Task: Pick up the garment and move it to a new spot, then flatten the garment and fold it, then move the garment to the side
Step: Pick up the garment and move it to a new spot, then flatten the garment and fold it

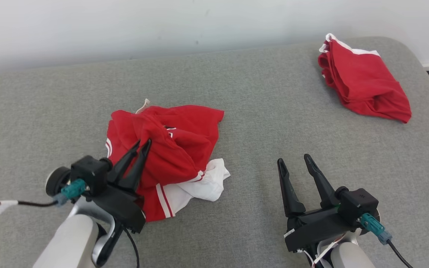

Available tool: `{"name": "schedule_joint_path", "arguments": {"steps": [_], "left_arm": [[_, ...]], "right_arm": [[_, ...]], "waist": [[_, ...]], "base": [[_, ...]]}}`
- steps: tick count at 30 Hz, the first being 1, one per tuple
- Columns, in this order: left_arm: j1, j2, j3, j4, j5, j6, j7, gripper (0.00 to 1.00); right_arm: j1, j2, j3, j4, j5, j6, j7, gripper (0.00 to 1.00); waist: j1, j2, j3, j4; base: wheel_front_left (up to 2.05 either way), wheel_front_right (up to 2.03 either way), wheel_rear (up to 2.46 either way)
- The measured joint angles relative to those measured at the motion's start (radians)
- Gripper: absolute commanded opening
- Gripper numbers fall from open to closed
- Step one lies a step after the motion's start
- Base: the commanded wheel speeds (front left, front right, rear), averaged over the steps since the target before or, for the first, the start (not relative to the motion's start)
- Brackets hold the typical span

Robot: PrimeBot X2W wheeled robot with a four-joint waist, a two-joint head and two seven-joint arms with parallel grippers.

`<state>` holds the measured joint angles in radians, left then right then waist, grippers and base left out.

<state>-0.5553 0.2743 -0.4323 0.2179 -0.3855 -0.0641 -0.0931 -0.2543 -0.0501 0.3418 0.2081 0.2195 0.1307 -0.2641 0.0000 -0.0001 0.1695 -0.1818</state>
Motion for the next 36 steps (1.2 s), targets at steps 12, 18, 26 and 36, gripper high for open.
{"name": "schedule_joint_path", "arguments": {"steps": [12,18,26,36], "left_arm": [[0.090,-0.054,0.012,0.023,0.018,0.058,-0.156,1.00],[0.205,-0.047,0.047,-0.028,-0.006,0.092,-0.163,1.00],[0.272,-0.044,0.042,0.039,-0.019,0.083,-0.164,1.00],[0.277,-0.067,0.056,0.155,-0.028,0.073,-0.168,1.00]], "right_arm": [[0.025,0.000,-0.027,0.006,-0.007,0.000,0.000,1.00],[0.042,0.000,-0.032,0.002,-0.003,0.000,0.000,1.00],[0.035,0.000,-0.021,0.004,-0.003,0.000,0.000,1.00],[0.029,0.000,-0.022,0.008,-0.009,0.000,0.000,1.00]], "waist": [[0.0000,0.0000,-0.030,0.060],[0.0000,0.0000,-0.033,0.089],[0.0000,0.0000,-0.014,0.081],[0.0000,0.0001,0.003,0.042]], "base": [[0.00,0.00,0.00],[0.00,0.00,0.00],[0.00,0.00,0.00],[0.00,0.00,0.00]]}}
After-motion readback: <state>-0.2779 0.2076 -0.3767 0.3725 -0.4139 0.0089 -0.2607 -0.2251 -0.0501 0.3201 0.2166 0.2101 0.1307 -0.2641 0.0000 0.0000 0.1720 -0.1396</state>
